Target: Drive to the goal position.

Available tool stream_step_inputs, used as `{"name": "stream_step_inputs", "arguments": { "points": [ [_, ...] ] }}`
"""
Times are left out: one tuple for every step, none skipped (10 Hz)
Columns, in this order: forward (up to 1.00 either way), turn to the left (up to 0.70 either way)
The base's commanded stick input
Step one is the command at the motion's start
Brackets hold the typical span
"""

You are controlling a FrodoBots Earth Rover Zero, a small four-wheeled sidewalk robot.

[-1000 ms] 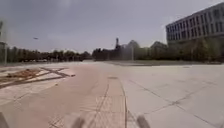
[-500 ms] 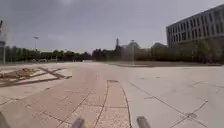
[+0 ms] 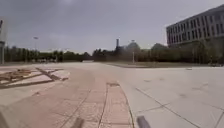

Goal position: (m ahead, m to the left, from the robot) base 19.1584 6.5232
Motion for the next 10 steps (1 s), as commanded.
{"name": "stream_step_inputs", "arguments": {
  "points": [
    [0.7,0.0],
    [0.7,0.0],
    [0.7,0.0],
    [0.7,0.0],
    [0.7,0.0],
    [0.7,0.0],
    [0.7,0.0],
    [0.7,0.0],
    [0.7,0.0],
    [0.7,0.0]
  ]
}}
